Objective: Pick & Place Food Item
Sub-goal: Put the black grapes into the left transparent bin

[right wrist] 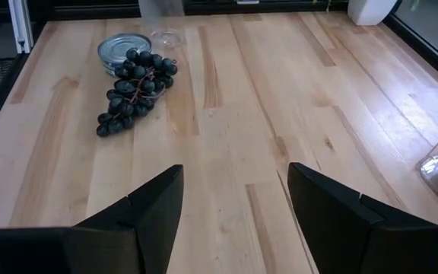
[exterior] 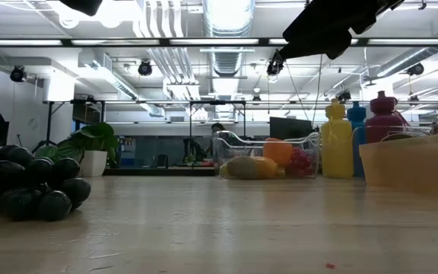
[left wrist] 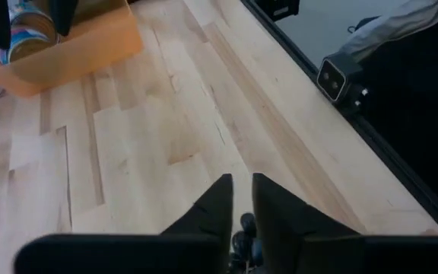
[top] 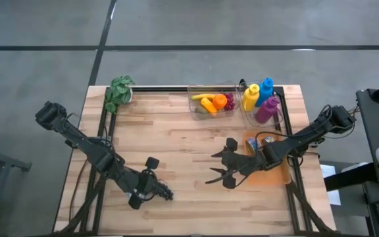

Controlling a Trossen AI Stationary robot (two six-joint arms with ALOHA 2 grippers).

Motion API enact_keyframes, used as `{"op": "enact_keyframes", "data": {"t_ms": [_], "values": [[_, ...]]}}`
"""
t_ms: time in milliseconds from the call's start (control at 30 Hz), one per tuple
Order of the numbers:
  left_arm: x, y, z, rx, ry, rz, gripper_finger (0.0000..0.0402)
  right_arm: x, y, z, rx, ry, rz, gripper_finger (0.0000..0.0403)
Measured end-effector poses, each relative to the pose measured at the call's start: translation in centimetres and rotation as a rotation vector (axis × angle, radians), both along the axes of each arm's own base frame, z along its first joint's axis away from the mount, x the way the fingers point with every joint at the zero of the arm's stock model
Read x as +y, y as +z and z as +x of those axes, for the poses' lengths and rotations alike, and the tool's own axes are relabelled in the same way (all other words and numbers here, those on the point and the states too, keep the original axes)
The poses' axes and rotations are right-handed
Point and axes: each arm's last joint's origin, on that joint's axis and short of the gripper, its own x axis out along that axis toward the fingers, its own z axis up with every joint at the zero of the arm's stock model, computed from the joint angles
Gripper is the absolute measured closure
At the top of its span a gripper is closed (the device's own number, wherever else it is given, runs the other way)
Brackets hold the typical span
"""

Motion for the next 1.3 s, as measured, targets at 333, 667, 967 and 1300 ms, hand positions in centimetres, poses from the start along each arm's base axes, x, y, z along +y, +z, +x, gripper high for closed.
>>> {"op": "enact_keyframes", "data": {"t_ms": [333,667,967,1300], "values": [[-0.1,-0.1,0.1,-0.004,-0.001,-0.001,0.0267,0.0,0.0,0.0,0.0,0.002,-0.003,0.0161],[-0.9,-2.6,1.1,0.1,-0.04,0.017,0.027,0.0,0.0,0.0,0.005,0.02,-0.036,0.0159],[-0.9,-4.0,1.8,0.177,-0.025,0.065,0.0279,0.0,0.0,0.0,0.005,0.027,-0.047,0.017],[-0.9,-3.8,3.8,0.243,-0.015,0.101,0.0283,0.0,0.1,0.0,0.003,0.026,-0.046,0.0156]]}}
